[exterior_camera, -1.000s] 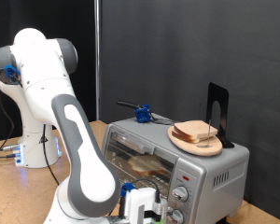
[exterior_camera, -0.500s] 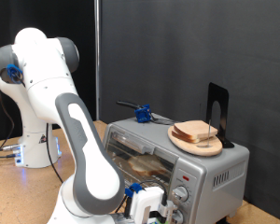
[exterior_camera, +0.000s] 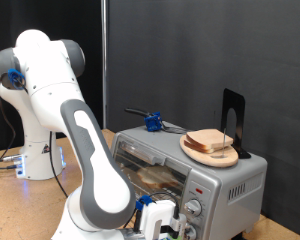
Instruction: Make a piece of toast with the oven
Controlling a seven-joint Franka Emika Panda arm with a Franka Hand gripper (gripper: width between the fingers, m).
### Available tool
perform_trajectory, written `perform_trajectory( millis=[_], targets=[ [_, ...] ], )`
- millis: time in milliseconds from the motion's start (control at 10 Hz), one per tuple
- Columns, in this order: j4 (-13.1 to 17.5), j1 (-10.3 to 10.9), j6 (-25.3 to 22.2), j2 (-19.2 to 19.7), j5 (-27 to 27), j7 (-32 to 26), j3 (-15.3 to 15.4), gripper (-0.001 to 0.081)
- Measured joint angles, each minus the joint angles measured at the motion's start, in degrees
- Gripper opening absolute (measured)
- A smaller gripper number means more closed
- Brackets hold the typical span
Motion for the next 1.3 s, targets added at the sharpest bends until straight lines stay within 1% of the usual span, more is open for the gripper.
perform_trajectory(
  millis=[200,300,400,500,700,800,900,1300],
  targets=[
    [0.0,-0.1,-0.9,-0.6,0.0,0.0,0.2,0.0399],
    [-0.1,-0.1,-1.3,-1.0,0.0,0.0,0.3,0.0399],
    [-0.2,-0.1,-1.7,-1.4,0.1,0.0,0.3,0.0215],
    [-0.4,-0.2,-2.0,-1.7,0.2,0.2,0.4,0.0096],
    [-0.5,-0.2,-1.9,-1.7,0.3,0.1,0.4,0.0097],
    [-0.5,-0.2,-1.9,-1.7,0.5,-1.3,0.4,0.0097],
    [-0.7,-0.3,-1.9,-1.7,0.7,-5.3,0.5,0.0097],
    [-0.5,-0.8,-3.0,-1.3,1.1,-24.7,0.9,0.0099]
  ],
)
